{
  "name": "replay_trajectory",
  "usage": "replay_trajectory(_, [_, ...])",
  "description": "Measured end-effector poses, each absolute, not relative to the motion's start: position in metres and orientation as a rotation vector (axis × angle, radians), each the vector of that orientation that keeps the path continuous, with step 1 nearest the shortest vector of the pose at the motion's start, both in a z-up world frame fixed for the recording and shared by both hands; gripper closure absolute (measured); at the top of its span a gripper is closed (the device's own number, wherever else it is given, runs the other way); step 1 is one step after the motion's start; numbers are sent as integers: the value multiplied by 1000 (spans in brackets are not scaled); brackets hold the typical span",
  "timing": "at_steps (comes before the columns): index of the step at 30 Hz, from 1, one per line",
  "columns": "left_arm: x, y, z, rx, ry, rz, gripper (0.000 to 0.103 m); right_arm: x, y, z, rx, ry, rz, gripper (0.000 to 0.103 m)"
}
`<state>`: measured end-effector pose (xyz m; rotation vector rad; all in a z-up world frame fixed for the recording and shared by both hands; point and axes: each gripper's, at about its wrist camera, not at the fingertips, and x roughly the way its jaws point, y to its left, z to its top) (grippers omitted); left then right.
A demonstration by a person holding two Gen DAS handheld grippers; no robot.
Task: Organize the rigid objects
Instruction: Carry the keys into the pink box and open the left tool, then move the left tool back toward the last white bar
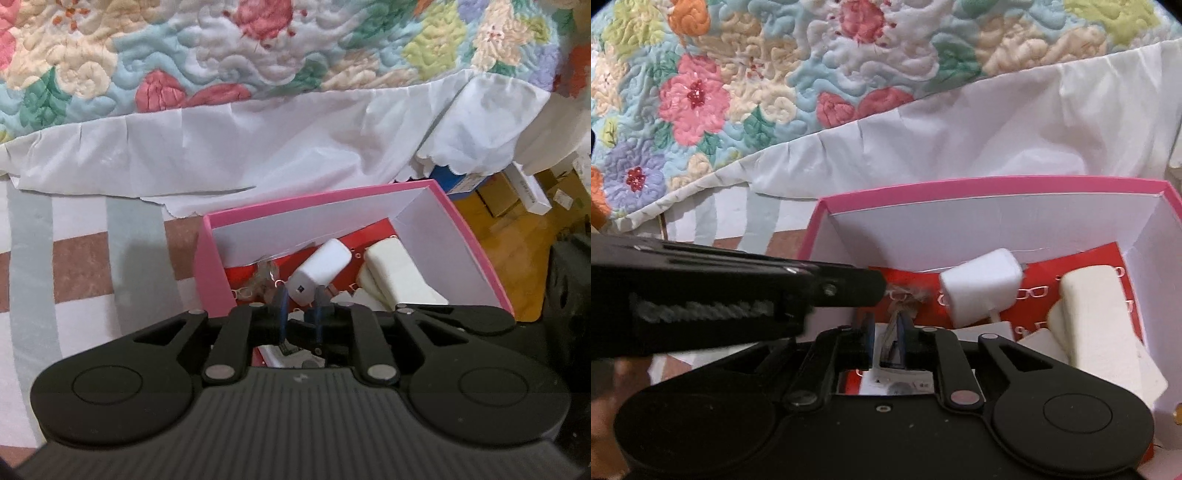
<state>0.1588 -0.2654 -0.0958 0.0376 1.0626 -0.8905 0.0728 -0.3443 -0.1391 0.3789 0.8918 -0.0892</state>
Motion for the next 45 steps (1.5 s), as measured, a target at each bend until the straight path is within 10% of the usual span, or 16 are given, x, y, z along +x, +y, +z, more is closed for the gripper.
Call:
replay_trajectory(24, [115, -114, 30, 285, 942, -844, 66, 2, -240, -6, 298, 807, 161, 72])
replay_trajectory(33, [136, -35, 33, 276, 903, -692, 57, 31, -184, 5, 208, 795, 322, 55])
replay_trajectory(37, [155, -2, 14, 240, 926, -652, 50, 51, -168, -3, 201, 755, 385, 28])
replay_trajectory(45, [196, 41, -51, 164, 975, -576, 41, 98, -133, -58, 149, 704, 399, 20])
